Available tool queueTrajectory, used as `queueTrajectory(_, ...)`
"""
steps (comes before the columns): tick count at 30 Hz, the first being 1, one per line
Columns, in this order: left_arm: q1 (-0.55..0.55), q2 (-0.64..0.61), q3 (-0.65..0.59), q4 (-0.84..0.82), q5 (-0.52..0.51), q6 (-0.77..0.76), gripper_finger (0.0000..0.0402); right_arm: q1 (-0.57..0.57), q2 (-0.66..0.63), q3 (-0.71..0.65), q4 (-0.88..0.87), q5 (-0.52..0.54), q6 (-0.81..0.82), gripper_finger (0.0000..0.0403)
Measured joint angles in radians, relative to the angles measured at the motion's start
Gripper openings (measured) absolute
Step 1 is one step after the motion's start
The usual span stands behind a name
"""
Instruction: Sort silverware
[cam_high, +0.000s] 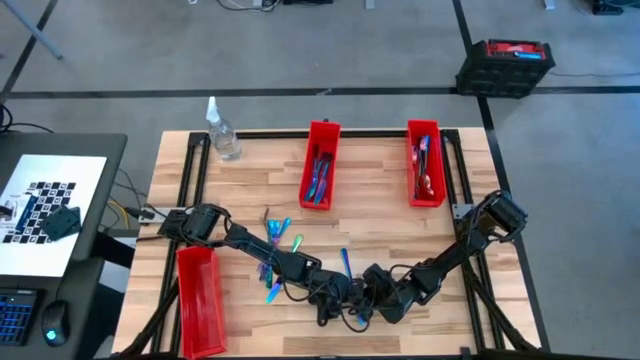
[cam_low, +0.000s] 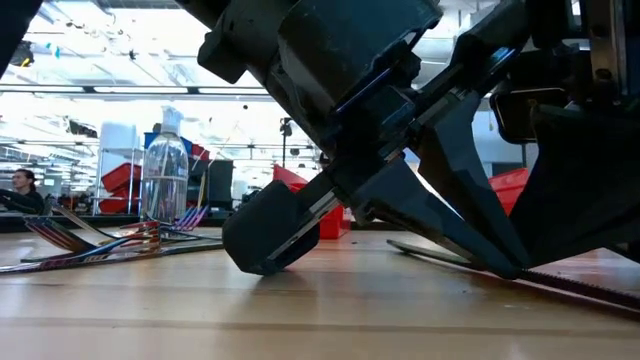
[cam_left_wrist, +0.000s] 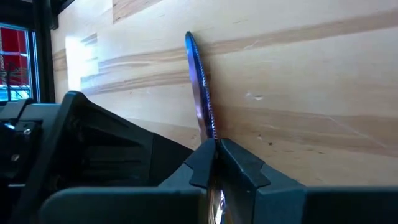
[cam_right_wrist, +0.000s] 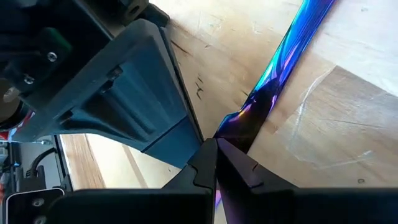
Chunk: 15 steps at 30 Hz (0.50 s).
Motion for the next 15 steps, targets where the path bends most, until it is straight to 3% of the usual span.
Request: queueTrajectory(15, 0.003, 0.005, 0.02, -0.046, -0.023, -0.094, 0.0, -0.008, -0.035, 0.001, -0.108, -0.003, 0.021, 0.0)
